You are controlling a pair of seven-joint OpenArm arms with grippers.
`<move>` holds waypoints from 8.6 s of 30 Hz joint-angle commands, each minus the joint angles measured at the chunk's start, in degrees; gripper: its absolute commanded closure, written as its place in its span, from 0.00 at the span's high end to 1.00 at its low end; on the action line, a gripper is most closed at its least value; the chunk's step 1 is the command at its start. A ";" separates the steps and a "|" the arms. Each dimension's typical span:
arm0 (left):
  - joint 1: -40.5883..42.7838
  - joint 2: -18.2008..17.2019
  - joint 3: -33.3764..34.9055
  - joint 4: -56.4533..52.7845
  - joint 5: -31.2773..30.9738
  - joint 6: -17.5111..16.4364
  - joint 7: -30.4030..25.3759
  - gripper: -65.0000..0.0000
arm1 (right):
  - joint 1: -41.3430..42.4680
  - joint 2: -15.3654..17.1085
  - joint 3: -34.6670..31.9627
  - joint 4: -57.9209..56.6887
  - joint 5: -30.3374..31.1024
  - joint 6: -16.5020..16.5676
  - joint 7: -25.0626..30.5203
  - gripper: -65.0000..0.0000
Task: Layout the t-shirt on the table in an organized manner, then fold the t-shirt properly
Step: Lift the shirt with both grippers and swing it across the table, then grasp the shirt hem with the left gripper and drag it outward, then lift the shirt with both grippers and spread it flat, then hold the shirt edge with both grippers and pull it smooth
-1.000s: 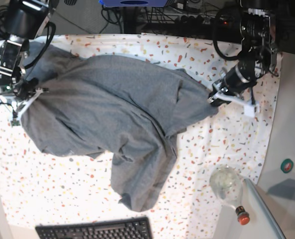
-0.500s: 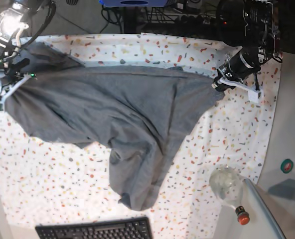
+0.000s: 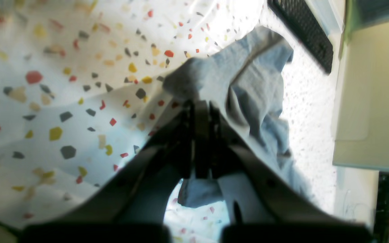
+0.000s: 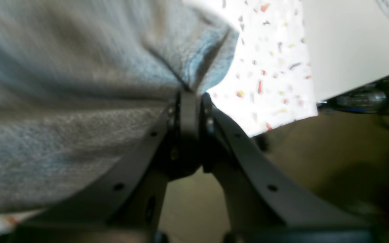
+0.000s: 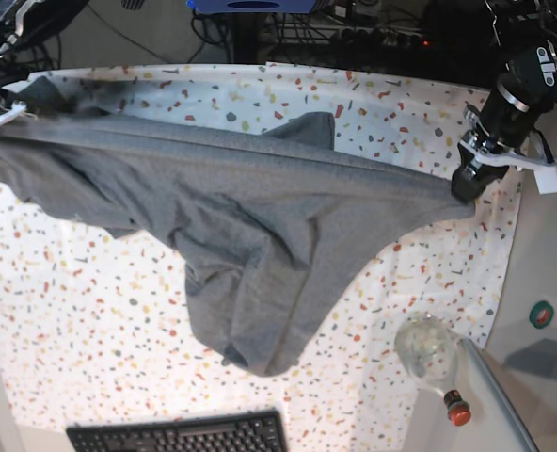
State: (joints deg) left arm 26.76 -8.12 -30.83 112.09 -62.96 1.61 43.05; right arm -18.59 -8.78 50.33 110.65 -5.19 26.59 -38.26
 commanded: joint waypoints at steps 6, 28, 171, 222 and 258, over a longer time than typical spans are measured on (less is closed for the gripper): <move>-10.37 -2.12 4.68 0.92 -3.55 -0.16 -3.35 0.00 | 0.52 1.17 5.72 3.94 11.74 -1.49 1.03 0.00; -84.83 13.00 38.87 -70.55 33.11 7.58 -20.85 0.00 | 66.98 33.96 -24.52 -65.77 11.92 -10.11 3.76 0.02; -28.57 -4.23 37.64 -40.40 18.61 10.92 -21.64 0.93 | 19.42 25.08 -25.93 -23.57 12.18 4.22 -18.66 0.00; -85.88 3.59 48.46 -52.09 18.26 16.64 -6.17 0.00 | 67.16 39.24 -35.07 -49.77 11.74 3.70 -10.84 0.00; -16.70 0.96 32.37 -26.51 27.66 16.64 -8.89 0.00 | 24.00 30.53 -28.13 -49.42 11.83 3.70 -6.18 0.00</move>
State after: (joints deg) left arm 9.98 -6.98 1.67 84.75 -35.16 18.44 34.98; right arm 4.38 20.36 21.91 60.45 6.44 30.48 -45.15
